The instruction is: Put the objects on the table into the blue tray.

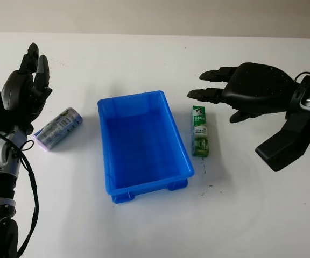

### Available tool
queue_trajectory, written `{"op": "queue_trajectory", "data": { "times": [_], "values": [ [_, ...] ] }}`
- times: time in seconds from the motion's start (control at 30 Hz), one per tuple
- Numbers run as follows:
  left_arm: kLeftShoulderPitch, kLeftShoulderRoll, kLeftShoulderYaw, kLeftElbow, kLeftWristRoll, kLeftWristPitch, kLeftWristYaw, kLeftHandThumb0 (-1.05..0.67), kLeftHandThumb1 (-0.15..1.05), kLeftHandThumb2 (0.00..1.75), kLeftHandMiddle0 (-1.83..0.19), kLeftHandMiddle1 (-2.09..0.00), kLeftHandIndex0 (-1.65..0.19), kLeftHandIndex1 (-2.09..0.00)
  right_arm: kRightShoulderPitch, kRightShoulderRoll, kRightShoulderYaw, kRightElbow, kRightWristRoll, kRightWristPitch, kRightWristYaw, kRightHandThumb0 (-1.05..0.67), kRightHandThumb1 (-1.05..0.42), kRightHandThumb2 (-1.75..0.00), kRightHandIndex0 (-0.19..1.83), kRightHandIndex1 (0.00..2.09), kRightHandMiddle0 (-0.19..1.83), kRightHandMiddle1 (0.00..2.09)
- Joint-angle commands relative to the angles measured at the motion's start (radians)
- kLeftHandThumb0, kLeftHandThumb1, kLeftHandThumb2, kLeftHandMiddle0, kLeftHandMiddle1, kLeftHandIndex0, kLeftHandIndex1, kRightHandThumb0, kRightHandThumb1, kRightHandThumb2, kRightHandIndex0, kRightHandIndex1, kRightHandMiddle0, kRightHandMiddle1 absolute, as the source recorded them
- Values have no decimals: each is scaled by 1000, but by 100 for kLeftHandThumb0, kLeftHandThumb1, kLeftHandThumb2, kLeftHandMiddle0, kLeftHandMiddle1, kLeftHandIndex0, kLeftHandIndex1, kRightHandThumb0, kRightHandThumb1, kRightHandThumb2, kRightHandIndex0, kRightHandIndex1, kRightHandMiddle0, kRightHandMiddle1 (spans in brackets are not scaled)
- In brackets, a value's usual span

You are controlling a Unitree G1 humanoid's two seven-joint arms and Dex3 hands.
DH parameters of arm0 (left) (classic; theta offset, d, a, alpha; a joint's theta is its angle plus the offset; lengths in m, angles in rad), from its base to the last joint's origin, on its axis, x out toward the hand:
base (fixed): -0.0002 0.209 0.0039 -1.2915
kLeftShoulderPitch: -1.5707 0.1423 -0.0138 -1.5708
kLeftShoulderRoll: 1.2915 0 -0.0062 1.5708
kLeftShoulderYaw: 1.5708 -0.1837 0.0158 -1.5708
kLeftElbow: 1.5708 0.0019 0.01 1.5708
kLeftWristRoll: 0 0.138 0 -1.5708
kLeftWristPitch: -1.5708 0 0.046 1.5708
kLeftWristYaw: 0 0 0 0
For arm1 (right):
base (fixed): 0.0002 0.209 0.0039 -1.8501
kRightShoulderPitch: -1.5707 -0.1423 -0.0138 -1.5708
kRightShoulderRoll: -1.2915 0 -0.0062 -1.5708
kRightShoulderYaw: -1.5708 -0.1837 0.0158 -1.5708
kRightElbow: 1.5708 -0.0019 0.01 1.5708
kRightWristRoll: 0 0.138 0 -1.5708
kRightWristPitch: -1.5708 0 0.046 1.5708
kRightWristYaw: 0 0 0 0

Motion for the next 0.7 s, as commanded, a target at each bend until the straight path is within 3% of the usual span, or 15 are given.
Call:
{"op": "queue_trajectory", "data": {
  "times": [0.0,0.23,0.67],
  "values": [
    [-19,13,-1,1,7,2,2,-72,105,66,19,0,19,0,-32,-15,38,4,-49,3,-73,-24,-95,-6,47,13,43,10],
    [-16,15,2,-2,2,4,-4,-73,105,65,19,0,19,0,-64,15,120,60,-122,26,-258,-19,-90,-4,54,13,51,12],
    [-17,19,1,2,4,-5,-15,-72,105,64,19,0,19,0,-73,57,189,75,-130,40,-299,-15,-88,-6,59,13,55,12]
  ]
}}
